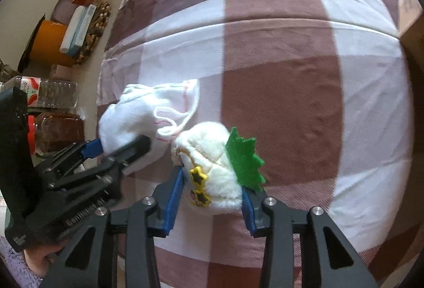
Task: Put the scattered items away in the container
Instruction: 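Grasp the white cloth bag with the left tool while the right tool grasps the plush toy, then lift the cloth bag and plush toy and carry them toward the cardboard box, then lower the cloth bag with the left tool while the right tool lowers the plush toy into the box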
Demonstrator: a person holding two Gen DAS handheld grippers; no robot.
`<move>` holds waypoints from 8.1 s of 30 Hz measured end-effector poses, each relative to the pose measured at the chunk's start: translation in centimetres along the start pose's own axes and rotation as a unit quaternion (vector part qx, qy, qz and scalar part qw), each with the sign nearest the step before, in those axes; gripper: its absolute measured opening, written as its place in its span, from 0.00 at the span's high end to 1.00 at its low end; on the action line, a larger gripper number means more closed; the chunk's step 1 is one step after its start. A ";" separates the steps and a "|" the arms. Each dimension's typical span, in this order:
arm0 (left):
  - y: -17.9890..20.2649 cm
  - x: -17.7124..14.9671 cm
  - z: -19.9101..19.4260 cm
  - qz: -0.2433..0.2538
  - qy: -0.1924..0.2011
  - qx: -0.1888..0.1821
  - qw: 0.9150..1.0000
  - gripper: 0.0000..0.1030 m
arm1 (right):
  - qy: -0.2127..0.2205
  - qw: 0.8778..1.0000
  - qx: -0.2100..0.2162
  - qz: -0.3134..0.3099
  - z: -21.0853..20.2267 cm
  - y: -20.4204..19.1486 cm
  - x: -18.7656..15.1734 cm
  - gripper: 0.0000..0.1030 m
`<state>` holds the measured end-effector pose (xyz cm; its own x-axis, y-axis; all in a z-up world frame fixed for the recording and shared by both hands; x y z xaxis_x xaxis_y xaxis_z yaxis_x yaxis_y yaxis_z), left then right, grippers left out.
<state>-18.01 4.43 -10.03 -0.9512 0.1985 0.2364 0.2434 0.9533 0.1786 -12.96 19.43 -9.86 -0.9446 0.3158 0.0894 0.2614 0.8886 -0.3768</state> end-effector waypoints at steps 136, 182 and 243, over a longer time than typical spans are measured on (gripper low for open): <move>35.1 -6.4 -5.8 0.319 0.027 -0.032 0.947 0.66 | 0.214 0.951 -0.108 0.193 -22.8 21.9 -16.1 0.63; 37.0 2.2 -3.8 0.321 0.033 -0.037 0.946 0.66 | 0.205 0.959 -0.095 0.169 -22.5 23.7 -6.6 0.63; 41.4 14.4 -0.9 0.307 0.045 -0.030 0.950 0.65 | 0.215 0.958 -0.144 0.122 -23.4 26.9 5.2 0.63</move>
<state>-21.42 46.52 1.63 -0.6071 0.6901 0.3939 0.7601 0.6489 0.0347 -6.18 52.77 1.98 -0.6954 0.5785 0.4263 0.5659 0.8065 -0.1713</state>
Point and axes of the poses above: each gripper's, at about its wrist camera, not at the fingertips, and z roughly the way its jaws point, y to its right, x to its top, the point moved 1 cm from there along z, roughly the way its jaws point, and after that the axes turned 5 degrees about y, right-handed, at the moved point
